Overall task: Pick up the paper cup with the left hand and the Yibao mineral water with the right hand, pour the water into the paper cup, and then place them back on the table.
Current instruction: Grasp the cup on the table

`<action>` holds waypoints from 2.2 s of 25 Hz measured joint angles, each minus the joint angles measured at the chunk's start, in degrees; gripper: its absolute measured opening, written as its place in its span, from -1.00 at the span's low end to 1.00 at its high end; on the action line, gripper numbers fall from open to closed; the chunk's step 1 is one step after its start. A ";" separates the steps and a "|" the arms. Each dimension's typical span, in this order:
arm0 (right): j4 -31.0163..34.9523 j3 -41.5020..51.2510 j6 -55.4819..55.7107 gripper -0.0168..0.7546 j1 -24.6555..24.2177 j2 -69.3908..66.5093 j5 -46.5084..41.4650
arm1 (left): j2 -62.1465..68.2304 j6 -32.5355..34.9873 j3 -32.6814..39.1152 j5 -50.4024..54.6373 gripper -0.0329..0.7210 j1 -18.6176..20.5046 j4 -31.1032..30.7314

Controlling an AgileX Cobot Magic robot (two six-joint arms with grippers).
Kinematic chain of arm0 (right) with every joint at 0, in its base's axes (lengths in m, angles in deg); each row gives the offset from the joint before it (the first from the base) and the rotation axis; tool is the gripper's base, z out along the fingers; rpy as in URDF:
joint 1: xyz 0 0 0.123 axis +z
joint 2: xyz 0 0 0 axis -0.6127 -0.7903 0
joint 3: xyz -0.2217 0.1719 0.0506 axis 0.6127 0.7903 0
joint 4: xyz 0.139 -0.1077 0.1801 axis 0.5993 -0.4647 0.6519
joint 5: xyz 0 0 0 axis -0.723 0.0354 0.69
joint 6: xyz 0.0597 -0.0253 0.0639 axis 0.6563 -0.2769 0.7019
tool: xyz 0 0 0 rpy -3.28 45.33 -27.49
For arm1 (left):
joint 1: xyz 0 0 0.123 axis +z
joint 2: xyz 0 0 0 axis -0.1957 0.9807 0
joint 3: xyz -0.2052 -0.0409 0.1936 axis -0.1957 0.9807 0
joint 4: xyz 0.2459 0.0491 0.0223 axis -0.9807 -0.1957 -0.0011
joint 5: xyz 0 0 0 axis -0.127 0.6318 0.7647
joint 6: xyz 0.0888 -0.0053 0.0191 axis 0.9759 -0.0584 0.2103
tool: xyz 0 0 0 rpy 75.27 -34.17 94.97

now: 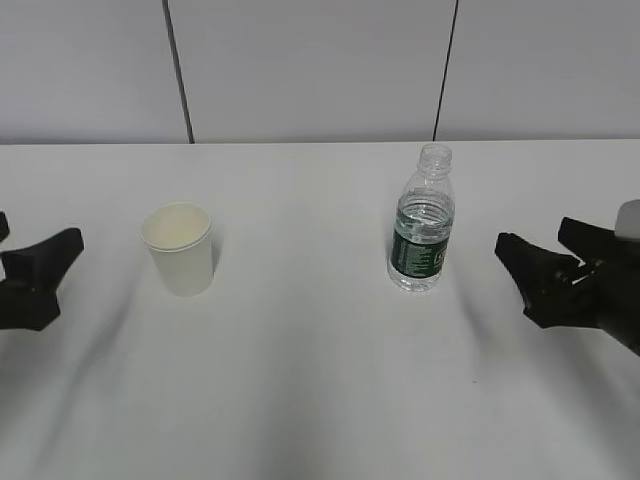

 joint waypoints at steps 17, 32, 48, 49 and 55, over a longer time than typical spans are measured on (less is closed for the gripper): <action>-1.65 -0.35 0.00 0.56 0.00 -6.46 0.45 | 19.55 0.05 -2.08 -4.44 0.45 0.00 -7.65; -3.65 -0.35 0.00 0.56 0.00 -6.46 0.55 | 20.88 0.05 -7.07 -4.74 0.62 0.00 -8.89; -4.05 -0.35 0.00 0.56 0.00 -6.58 0.67 | 30.70 -0.46 -17.55 -4.52 0.71 0.00 -11.98; -4.05 -0.35 0.00 0.56 0.00 -6.58 0.67 | 31.16 -0.46 -18.21 -4.57 0.71 0.00 -12.26; -4.05 -0.35 0.00 0.56 0.00 -6.58 0.67 | 33.84 -1.12 -21.03 -4.52 0.70 0.00 -13.92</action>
